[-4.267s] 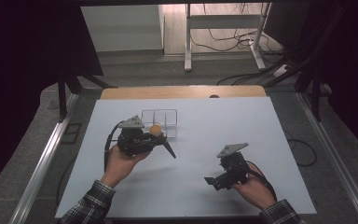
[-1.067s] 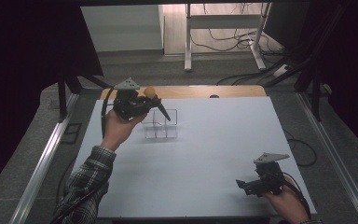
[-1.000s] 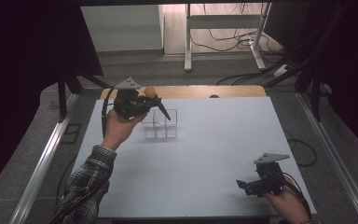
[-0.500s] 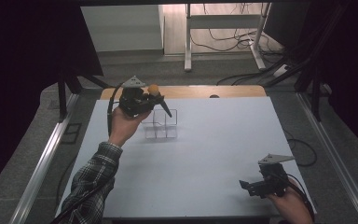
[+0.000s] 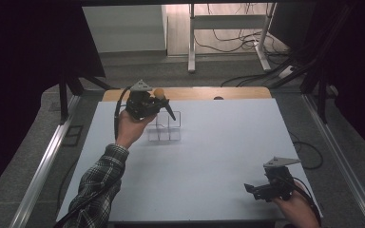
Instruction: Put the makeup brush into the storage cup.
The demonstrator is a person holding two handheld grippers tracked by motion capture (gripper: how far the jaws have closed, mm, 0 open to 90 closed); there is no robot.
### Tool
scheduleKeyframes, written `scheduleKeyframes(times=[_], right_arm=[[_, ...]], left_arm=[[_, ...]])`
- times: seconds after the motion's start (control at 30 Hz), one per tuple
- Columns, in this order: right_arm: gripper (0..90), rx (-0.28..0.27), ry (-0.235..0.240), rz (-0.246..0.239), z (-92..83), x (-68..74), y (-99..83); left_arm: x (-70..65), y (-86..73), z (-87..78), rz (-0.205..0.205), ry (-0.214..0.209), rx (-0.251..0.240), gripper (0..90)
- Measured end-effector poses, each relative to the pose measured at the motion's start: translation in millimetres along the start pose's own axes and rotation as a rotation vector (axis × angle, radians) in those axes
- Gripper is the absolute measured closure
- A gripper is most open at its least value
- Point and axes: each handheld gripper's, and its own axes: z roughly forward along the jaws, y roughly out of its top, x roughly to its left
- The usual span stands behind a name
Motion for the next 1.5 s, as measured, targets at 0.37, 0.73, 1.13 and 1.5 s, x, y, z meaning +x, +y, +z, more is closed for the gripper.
scheduleKeyframes(times=[0.37, 0.73, 1.13, 1.5], right_arm=[[0.0, 0.003, -0.001, -0.001, 0.2, 0.4, 0.0], [0.0, 0.011, 0.000, -0.002, 0.8, 0.8, -0.2], [0.0, 0.021, 0.002, -0.008, 1.4, 1.6, -0.3], [0.0, 0.024, 0.004, -0.014, 1.9, 1.8, -0.4]], left_arm=[[-0.7, -9.0, 10.3, 0.003, 0.000, 0.013, 72.3], [-1.1, -21.2, 21.9, -0.005, 0.003, 0.027, 72.3], [-2.7, -33.0, 33.5, -0.012, 0.003, 0.049, 72.3], [-5.4, -40.3, 41.8, -0.016, 0.008, 0.060, 72.3]])
